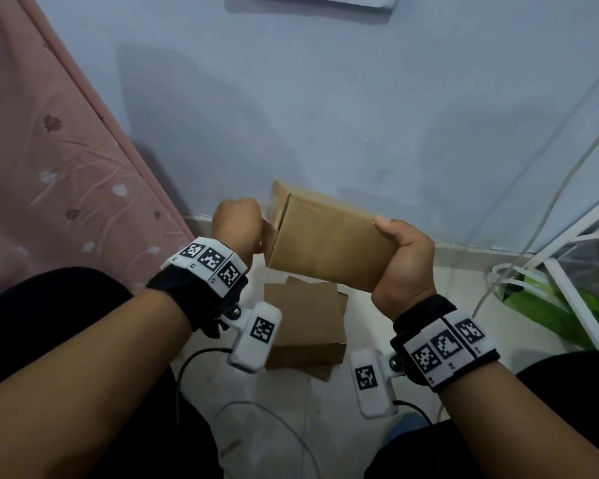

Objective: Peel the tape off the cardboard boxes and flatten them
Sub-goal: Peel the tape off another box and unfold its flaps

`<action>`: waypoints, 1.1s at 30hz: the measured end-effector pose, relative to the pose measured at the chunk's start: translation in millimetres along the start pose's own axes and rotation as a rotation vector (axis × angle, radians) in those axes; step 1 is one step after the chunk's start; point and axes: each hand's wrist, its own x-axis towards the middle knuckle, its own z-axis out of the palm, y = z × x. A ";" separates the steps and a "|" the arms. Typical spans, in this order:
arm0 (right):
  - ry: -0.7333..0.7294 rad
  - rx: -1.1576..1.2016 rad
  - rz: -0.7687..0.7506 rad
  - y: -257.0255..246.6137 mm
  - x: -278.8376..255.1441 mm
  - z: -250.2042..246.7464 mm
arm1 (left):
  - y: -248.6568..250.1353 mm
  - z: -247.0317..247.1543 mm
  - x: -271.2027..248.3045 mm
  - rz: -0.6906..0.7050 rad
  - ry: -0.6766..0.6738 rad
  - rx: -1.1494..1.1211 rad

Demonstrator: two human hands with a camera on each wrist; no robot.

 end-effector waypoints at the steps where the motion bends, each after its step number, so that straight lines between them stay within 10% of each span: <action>1: 0.000 -0.013 -0.001 -0.4 0.8 -0.7 | 4.4 -1.9 -2.8 0.038 -0.023 0.040; 20: 0.115 -0.079 0.008 2.0 15.2 -14.5 | -7.8 -11.7 11.0 0.050 -0.075 0.183; 25: 0.223 -0.768 -0.017 26.3 25.8 -27.8 | -11.9 6.9 11.8 0.133 0.192 -0.207; 33: 0.088 -0.653 -0.157 25.8 18.7 -7.2 | -6.0 2.4 14.0 0.219 0.353 -0.179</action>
